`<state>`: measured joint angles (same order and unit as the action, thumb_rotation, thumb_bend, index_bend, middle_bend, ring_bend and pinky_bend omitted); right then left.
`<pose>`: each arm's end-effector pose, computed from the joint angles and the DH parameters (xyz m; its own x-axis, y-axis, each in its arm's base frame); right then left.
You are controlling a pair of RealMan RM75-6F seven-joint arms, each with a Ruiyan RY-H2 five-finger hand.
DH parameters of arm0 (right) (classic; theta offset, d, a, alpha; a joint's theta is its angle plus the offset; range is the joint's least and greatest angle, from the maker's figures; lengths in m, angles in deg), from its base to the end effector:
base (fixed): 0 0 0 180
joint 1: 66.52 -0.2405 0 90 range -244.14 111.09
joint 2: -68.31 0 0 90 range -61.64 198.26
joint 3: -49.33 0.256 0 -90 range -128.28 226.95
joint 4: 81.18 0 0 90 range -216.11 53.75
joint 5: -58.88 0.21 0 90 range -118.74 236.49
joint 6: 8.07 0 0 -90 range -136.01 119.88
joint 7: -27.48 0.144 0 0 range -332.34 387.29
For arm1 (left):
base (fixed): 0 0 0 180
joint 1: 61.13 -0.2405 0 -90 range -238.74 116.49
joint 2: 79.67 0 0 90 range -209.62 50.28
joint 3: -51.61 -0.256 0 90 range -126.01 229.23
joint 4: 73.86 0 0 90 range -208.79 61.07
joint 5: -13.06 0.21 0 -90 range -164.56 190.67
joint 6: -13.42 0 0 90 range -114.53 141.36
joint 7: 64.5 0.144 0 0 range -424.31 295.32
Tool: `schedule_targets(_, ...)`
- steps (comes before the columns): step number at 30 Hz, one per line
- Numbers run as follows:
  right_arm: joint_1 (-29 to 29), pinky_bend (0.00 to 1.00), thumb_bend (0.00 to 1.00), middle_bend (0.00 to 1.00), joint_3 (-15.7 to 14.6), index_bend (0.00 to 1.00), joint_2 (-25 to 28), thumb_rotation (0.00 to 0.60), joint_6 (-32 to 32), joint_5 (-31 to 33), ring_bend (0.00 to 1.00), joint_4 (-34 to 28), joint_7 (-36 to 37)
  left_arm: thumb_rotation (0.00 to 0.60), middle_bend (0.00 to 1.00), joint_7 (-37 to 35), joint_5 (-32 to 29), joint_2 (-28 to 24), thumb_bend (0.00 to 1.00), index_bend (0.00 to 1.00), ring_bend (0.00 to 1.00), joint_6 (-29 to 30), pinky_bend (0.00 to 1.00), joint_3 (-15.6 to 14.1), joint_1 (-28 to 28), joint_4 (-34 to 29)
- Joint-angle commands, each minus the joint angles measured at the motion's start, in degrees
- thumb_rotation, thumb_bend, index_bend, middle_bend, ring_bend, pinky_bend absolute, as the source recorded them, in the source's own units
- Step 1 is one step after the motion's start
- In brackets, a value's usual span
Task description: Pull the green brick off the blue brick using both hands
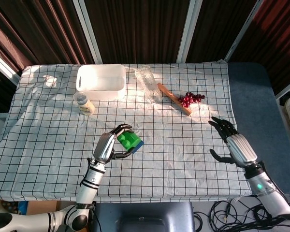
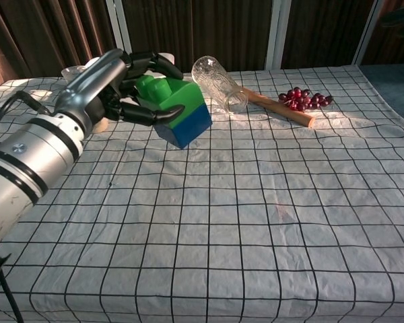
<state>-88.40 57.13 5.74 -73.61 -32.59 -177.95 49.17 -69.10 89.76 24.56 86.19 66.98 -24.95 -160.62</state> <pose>-0.2256 -0.2696 0.1229 0.0896 -0.2682 0.9592 -0.9511 -0.3090 0.0024 -0.0799 0.3006 -0.0334 -0.2665 0.2012 0.9426 0.8796 -0.3490 0.3232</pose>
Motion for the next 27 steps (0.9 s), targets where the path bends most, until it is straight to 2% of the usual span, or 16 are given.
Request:
schedule_targets(1, -11.0, 0.00, 0.29, 0.00, 3.4, 0.00, 0.0, 0.600, 16.3, 4.6, 0.00, -2.7, 16.7, 0.600, 0.71, -0.2, 0.6, -0.5, 0.87, 0.64, 0.76, 0.2, 1.00, -0.4, -0.5, -1.1)
schedule_targets(3, -15.6, 0.00, 0.28, 0.00, 4.2, 0.00, 0.0, 0.600, 23.0, 5.1, 0.00, -1.8, 23.0, 0.600, 0.71, -0.6, 0.5, -0.8, 0.87, 0.64, 0.76, 0.1, 1.00, -0.2, -0.5, -1.7)
schedule_targets(8, -22.7, 0.00, 0.28, 0.00, 4.8, 0.00, -3.5, 0.600, 30.5, 5.0, 0.00, 0.7, 28.2, 0.600, 0.71, -1.6, 1.0, -1.4, 0.87, 0.64, 0.76, 0.2, 1.00, 0.4, -0.5, -3.0)
schedule_targets(15, -27.7, 0.00, 0.28, 0.00, 5.8, 0.00, -7.7, 0.600, 34.4, 8.0, 0.00, 3.2, 28.2, 0.600, 0.71, -2.9, 2.2, -2.3, 0.87, 0.64, 0.76, 1.0, 1.00, 0.1, -1.0, -4.1)
schedule_targets(27, -31.9, 0.00, 0.28, 0.00, 6.6, 0.00, -9.1, 0.600, 38.3, 12.1, 0.00, 2.7, 26.6, 0.600, 0.72, -4.1, 3.9, -2.6, 0.87, 0.64, 0.76, 0.7, 1.00, -1.1, -1.1, -4.9)
